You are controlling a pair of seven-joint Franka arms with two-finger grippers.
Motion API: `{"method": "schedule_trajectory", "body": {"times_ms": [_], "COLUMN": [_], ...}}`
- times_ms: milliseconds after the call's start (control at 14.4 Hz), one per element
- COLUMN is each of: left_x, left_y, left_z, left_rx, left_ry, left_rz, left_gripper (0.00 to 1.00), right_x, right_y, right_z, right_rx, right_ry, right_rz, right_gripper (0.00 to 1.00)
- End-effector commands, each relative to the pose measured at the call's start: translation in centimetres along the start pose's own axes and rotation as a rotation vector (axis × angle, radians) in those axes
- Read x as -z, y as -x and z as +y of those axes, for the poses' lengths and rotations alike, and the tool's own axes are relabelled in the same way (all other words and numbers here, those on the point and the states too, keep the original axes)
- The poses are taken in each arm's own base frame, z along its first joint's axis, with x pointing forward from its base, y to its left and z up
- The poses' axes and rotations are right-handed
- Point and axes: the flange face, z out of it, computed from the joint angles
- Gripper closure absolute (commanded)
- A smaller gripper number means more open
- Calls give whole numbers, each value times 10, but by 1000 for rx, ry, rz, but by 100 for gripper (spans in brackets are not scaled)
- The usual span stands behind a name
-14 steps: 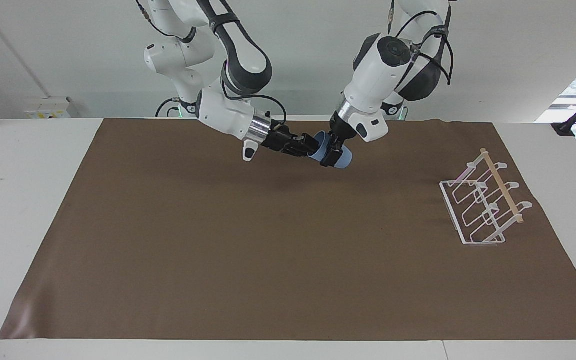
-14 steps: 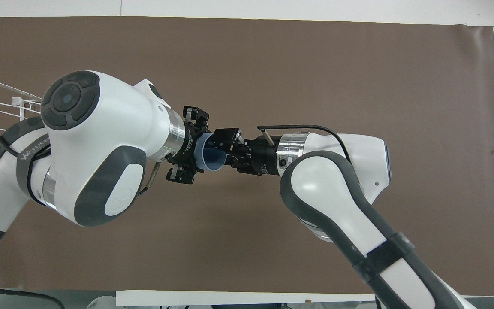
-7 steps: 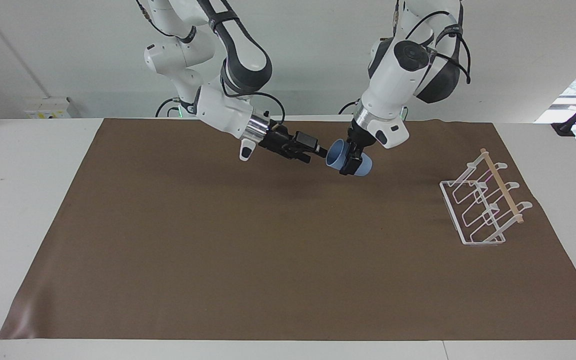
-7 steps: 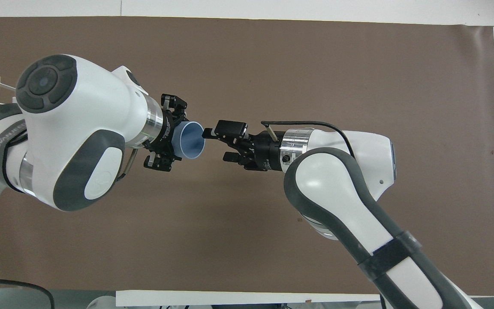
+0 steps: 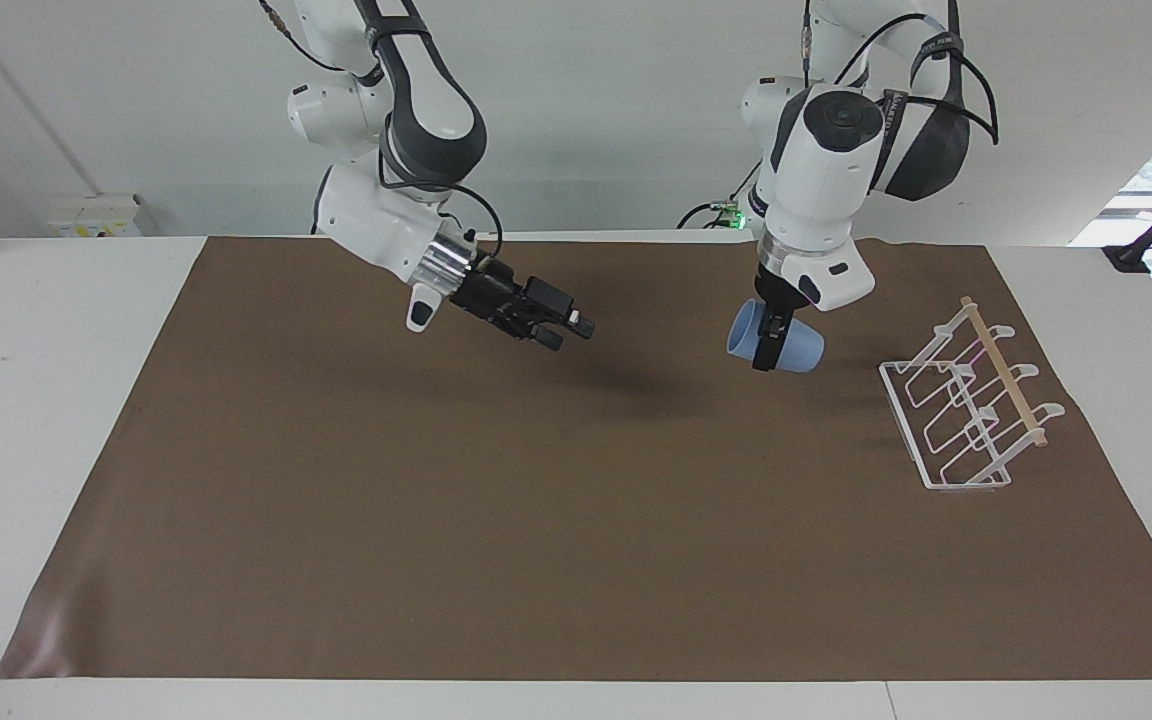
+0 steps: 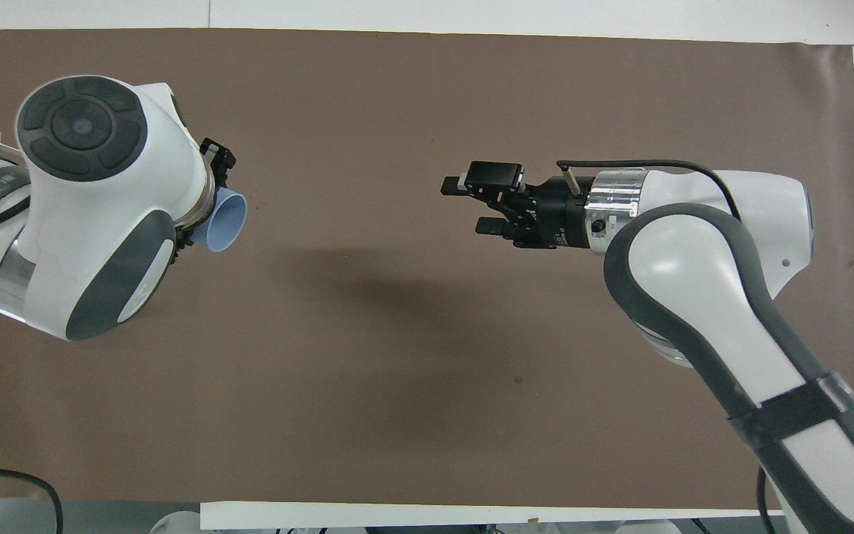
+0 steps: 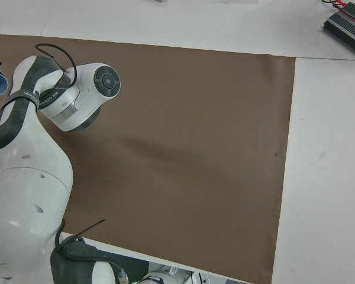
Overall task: Hang cup on cup holder
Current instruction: 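Open the right gripper and withdraw it while the left gripper pulls back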
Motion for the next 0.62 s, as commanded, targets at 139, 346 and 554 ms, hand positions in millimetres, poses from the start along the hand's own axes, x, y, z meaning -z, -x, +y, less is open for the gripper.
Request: {"method": "schedule_trajectory", "body": {"times_ms": [139,346,554], "left_x": [-30,-51,-57], "left_y": [-47,-105,-132], "left_z": [5,1,0], "left_rx": [-165,-203,-237], "left_ry": [-172,-252,-300], "left_rz": [405,627,792], "left_gripper": [100,100,100], "right_x": [66,133,190], "right_y": [-41,-71,-83], "right_z": [55,85,77], "right_rx": [183,297,386], "right_ry": [345,574,826], "right_rz": [-4,-48,-57], "right_gripper": [0,0,0]}}
